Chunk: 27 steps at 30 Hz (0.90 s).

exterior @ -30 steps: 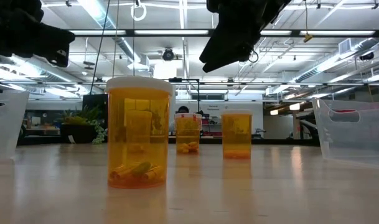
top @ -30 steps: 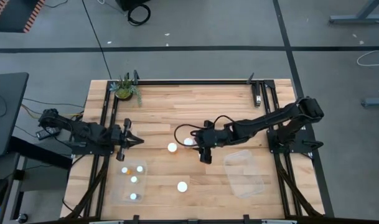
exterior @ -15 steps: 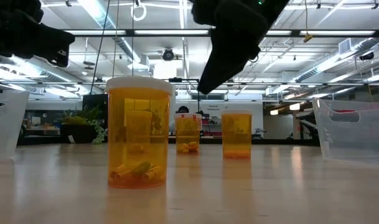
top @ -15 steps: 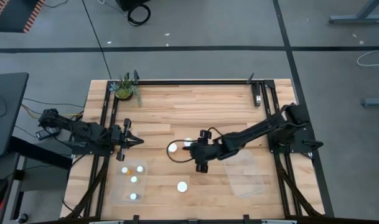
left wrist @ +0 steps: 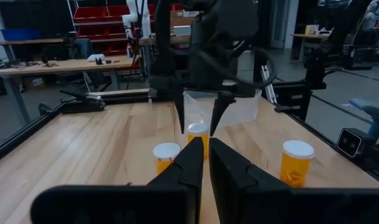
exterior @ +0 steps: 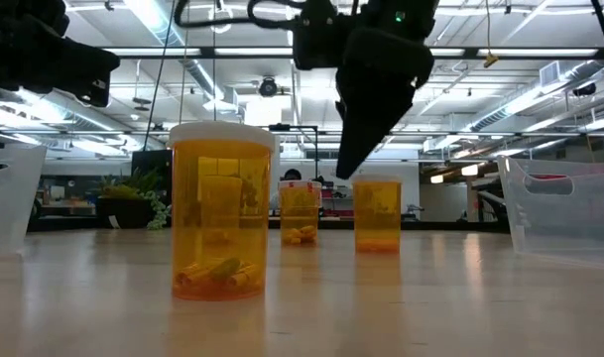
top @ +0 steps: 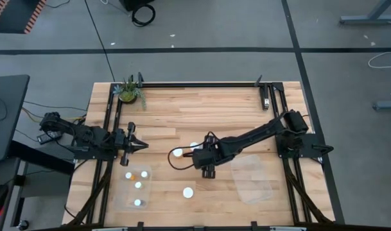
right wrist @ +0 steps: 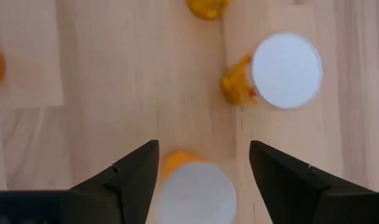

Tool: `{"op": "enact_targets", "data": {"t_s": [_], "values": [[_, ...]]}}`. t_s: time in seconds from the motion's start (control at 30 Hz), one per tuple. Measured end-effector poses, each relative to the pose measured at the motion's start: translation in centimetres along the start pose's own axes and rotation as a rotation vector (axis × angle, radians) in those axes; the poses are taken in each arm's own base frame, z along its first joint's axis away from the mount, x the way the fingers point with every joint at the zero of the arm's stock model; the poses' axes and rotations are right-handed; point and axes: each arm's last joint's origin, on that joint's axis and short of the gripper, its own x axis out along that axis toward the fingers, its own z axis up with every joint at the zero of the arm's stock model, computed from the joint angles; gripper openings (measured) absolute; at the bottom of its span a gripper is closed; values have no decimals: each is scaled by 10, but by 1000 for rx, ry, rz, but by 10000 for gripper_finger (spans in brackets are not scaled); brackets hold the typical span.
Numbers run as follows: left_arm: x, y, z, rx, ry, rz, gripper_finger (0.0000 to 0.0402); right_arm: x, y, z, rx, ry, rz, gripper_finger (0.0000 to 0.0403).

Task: Pick and place medicine bottles into bin by pill shape (circle, oval)
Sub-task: Put the large orange pill bottle into the right transparent bin

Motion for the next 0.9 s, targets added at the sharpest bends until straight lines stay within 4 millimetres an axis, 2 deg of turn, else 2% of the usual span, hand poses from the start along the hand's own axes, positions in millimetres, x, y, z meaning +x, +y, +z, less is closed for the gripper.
{"op": "enact_targets", "data": {"t_s": [0.27,0.57,0.9], "values": [[0,0,0,-1,-1,0,23,0,-2,-2,-7,20,-4,276],[0,0,0,-1,-2,0,36,10,1,-6,-8,82,26,271],[0,0,0,-1,-2,0,23,10,2,-8,23,109,65,267]]}}
